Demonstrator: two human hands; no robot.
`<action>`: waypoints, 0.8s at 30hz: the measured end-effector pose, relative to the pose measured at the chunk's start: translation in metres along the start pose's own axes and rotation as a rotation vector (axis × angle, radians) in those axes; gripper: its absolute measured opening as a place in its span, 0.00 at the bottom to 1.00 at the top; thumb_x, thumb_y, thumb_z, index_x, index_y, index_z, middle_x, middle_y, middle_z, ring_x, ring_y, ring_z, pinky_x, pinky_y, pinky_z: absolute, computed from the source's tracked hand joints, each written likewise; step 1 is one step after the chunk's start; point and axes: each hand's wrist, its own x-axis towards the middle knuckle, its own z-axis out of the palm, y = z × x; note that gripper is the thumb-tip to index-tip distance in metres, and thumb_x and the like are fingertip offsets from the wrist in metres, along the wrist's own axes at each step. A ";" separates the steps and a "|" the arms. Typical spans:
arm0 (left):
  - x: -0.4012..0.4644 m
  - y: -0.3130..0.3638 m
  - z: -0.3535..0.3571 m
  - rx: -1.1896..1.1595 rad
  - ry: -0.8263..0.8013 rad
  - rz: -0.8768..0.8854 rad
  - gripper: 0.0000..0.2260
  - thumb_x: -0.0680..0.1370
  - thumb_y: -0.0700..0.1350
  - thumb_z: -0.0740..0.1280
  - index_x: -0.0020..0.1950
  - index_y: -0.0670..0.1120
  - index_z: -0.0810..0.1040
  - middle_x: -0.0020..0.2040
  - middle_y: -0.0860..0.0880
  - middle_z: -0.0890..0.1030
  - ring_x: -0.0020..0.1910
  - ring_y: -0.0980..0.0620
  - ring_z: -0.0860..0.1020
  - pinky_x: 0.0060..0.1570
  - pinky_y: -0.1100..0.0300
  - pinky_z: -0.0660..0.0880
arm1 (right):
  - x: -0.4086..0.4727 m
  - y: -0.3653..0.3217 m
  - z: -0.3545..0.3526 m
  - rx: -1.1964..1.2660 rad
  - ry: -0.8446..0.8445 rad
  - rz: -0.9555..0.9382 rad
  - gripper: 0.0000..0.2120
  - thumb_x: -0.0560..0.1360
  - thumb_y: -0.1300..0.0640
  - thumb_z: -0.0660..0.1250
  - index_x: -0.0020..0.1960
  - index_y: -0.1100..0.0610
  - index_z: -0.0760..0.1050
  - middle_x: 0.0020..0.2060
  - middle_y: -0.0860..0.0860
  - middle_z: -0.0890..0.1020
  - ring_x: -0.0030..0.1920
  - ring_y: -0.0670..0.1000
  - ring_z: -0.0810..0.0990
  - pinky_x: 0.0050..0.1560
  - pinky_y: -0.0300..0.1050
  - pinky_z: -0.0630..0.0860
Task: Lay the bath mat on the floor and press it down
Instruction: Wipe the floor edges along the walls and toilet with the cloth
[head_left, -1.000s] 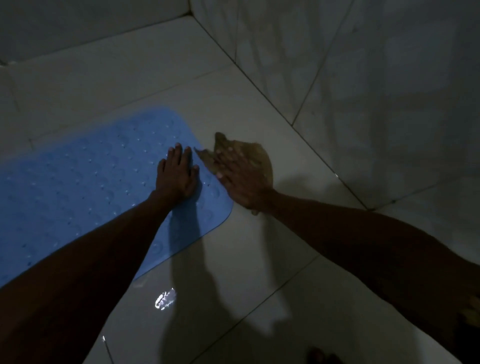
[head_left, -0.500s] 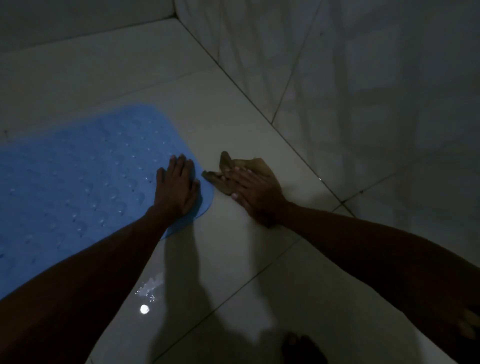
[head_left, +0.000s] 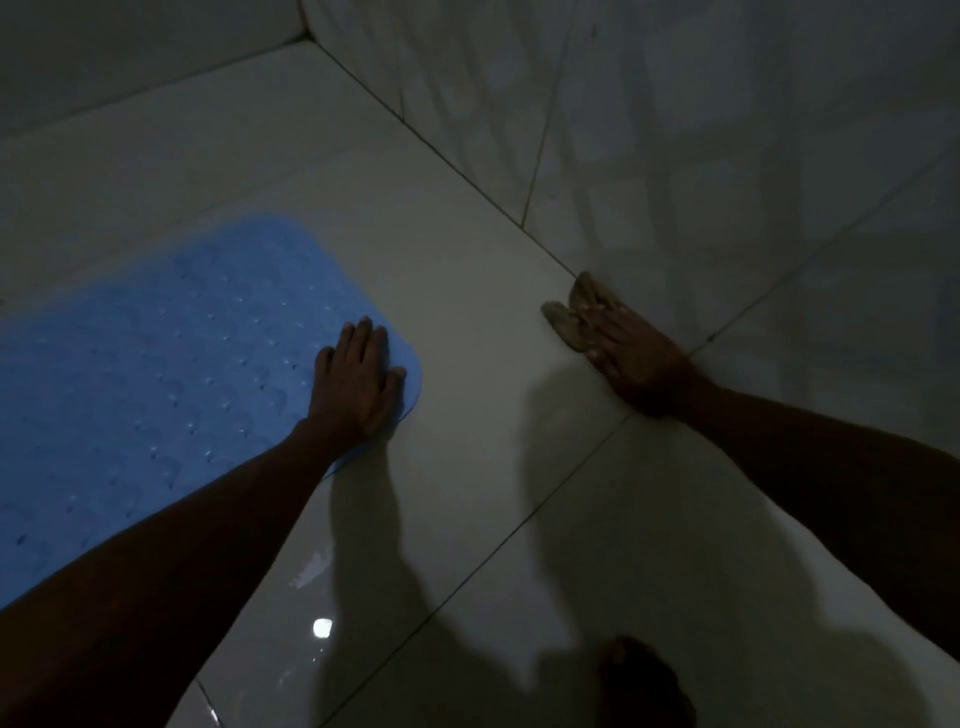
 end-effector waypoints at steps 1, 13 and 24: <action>0.000 -0.001 0.001 -0.003 0.010 0.007 0.35 0.77 0.61 0.45 0.78 0.42 0.53 0.79 0.42 0.52 0.78 0.43 0.49 0.73 0.46 0.49 | -0.007 -0.001 0.001 0.002 0.019 0.017 0.25 0.83 0.50 0.52 0.75 0.63 0.63 0.72 0.60 0.69 0.72 0.58 0.68 0.76 0.49 0.54; -0.030 -0.032 -0.004 -0.024 0.019 0.115 0.32 0.79 0.59 0.44 0.77 0.41 0.58 0.76 0.38 0.58 0.75 0.38 0.57 0.70 0.41 0.55 | -0.024 -0.087 0.007 0.011 0.034 0.159 0.24 0.84 0.47 0.47 0.77 0.55 0.63 0.76 0.54 0.65 0.75 0.59 0.62 0.74 0.59 0.59; -0.098 -0.113 -0.019 0.082 -0.006 0.157 0.27 0.81 0.58 0.41 0.79 0.50 0.49 0.79 0.45 0.49 0.78 0.45 0.48 0.73 0.46 0.49 | -0.042 -0.245 0.017 0.150 -0.054 0.100 0.26 0.84 0.47 0.43 0.80 0.54 0.55 0.78 0.55 0.58 0.79 0.60 0.50 0.75 0.62 0.52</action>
